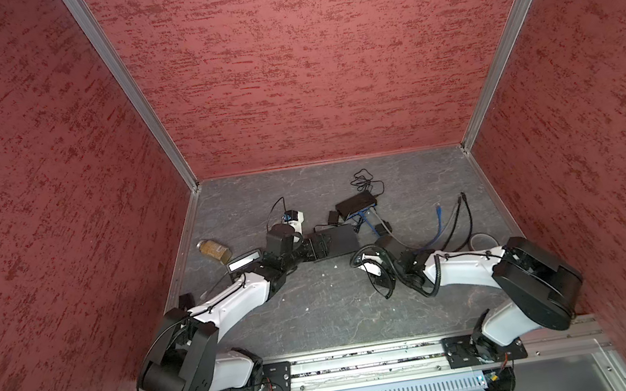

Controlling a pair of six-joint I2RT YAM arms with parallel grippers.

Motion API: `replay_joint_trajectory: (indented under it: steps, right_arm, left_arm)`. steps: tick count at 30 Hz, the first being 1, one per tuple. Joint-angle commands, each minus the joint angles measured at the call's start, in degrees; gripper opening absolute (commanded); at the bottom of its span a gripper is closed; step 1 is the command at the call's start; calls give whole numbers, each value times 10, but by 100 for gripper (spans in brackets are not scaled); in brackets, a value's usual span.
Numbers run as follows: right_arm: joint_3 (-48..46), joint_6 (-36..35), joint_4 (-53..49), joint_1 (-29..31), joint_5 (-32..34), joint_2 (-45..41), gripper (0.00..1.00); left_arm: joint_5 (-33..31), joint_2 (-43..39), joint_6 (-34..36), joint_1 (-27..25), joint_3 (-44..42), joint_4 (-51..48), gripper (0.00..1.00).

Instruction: Insert the plug into the switch port

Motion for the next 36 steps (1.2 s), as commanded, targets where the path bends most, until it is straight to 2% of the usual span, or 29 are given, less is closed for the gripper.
replay_joint_trajectory:
  steps: [1, 5, 10, 15, 24, 33, 36]
  right_arm:
    - [8, -2, -26, 4, -15, -9, 38]
    - [4, -15, -48, 4, -54, -42, 46]
    - [-2, -36, -35, 0, -43, -94, 50]
    - [34, -62, -77, -33, -85, -104, 48]
    - [97, -104, -169, -106, -144, -63, 40]
    - [138, -171, -248, -136, -222, -20, 39]
    - [153, -174, -256, -139, -218, -1, 39]
  left_arm:
    - [-13, -11, 5, 4, -7, -10, 99]
    - [-15, -11, 7, 4, -7, -16, 100]
    - [-14, -10, 8, 4, -9, -16, 100]
    - [-13, -9, 10, 4, -9, -15, 100]
    - [-12, -9, 14, 5, -13, -10, 100]
    - [-12, -17, 19, 5, -16, -12, 100]
    - [-12, -19, 18, 5, -18, -11, 99]
